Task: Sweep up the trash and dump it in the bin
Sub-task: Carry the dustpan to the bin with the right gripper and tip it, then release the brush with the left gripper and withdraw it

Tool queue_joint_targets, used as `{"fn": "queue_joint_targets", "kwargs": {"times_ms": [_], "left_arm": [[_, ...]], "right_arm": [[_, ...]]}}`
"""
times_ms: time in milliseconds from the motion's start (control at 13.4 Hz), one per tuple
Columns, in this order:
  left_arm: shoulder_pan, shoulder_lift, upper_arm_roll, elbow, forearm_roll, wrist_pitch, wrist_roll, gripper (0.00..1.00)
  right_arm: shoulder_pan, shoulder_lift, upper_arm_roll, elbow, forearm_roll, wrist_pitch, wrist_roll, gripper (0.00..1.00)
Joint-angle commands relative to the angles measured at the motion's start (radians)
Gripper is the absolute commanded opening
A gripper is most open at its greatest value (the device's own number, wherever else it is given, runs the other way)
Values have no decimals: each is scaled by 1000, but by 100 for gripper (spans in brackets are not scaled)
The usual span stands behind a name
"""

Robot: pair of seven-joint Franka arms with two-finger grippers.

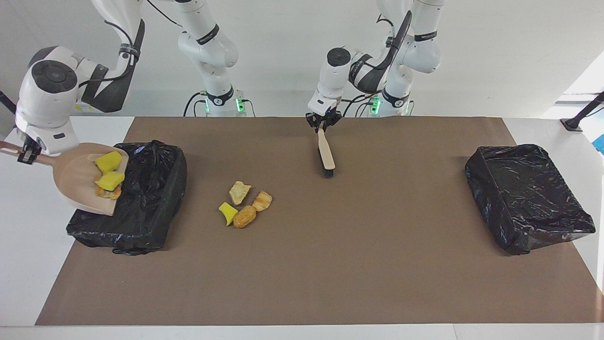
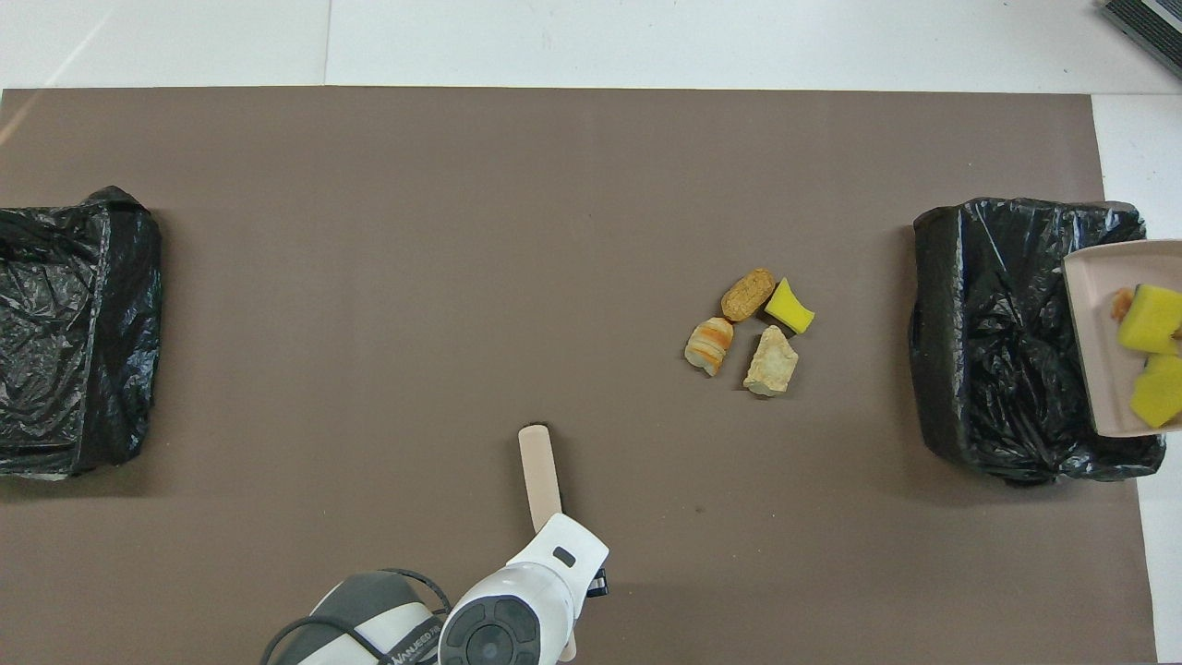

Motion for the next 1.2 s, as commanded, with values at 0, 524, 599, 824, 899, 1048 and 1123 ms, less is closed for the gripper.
{"fn": "queue_joint_targets", "kwargs": {"times_ms": [0, 524, 599, 824, 899, 1048, 1123], "left_arm": [[93, -8, 3, 64, -15, -86, 23, 100], [306, -2, 3, 195, 43, -156, 84, 100], [346, 17, 3, 210, 43, -154, 161, 100], [449, 73, 3, 297, 77, -182, 404, 100], [478, 101, 3, 342, 95, -209, 456, 100], [535, 173, 3, 472, 101, -300, 548, 100], [544, 199, 4, 533, 118, -355, 605, 100]], "right_arm": [[10, -19, 0, -13, -85, -3, 66, 0], [121, -19, 6, 50, -214, -170, 186, 0], [120, -22, 6, 41, -216, -170, 213, 0], [140, -28, 5, 42, -263, -189, 221, 0], [143, -29, 3, 42, -275, -196, 223, 0], [146, -32, 11, 39, -337, -199, 267, 0], [183, -42, 9, 21, -357, -199, 295, 0]]}}
